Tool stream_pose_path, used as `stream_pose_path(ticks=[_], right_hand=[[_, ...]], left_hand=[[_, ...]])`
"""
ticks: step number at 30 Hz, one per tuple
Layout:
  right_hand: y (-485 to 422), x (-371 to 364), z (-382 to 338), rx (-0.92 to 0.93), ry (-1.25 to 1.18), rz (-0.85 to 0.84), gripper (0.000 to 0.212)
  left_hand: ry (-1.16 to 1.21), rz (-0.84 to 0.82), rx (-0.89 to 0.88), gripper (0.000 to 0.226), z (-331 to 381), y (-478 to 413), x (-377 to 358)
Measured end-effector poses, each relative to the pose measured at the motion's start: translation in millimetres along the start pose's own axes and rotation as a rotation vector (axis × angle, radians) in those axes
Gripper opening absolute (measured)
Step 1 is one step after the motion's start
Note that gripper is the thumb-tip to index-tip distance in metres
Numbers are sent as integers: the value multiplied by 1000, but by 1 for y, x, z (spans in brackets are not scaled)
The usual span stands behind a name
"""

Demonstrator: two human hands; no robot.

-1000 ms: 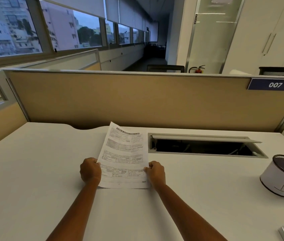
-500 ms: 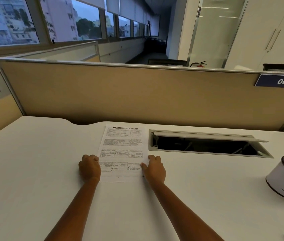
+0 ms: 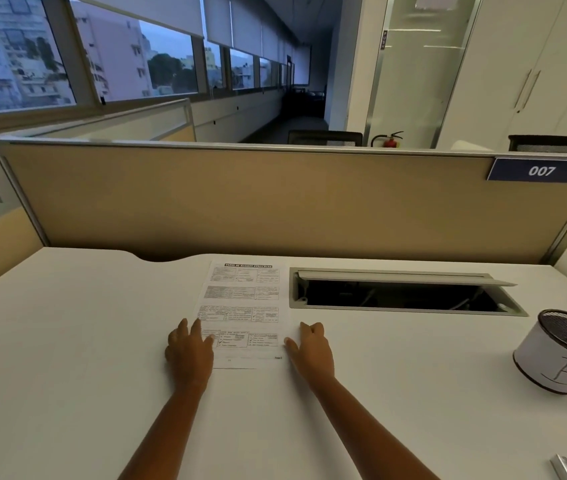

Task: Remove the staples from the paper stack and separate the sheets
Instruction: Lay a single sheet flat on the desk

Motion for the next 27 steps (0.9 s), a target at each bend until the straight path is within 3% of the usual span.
stream_pose_path(ticks=[7,9,11,18,20,23,25,27], right_hand=[[43,44,42,70,75,96,34],[55,61,55,82,155,130,35],[74,89,72,71,255,187,35],[138,171,136,6,429,374,28],[159,190,151,-35,496,428,12],[179,204,180,-125,522,381,30],[196,213,198,-201,477,420,19],[208,214,215,-247,428,418,39]], left_hand=[[109,94,-238,42,60,70,-8],[122,28,-286,74,79,89,-11],[89,8,-325,84,98,114,-12],[-140,-43,-422,82,130,172,-29],[-148,-32,-441,78,135,185,-28],[-147,-43,-460,65,142,200,-30],[-169,-51,-452,69,142,208,-33],[-209,-49,-451,81,140,216,-37]])
Point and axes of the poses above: each hand's wrist, its own y-axis away from the middle knuckle, its own x-axis out of the back of the hand, z = x × y, the point moved 10 cm from there along -y, towards the middle knuckle, and after that the axes turned 1 degree about -z, right-handed, at the moved point
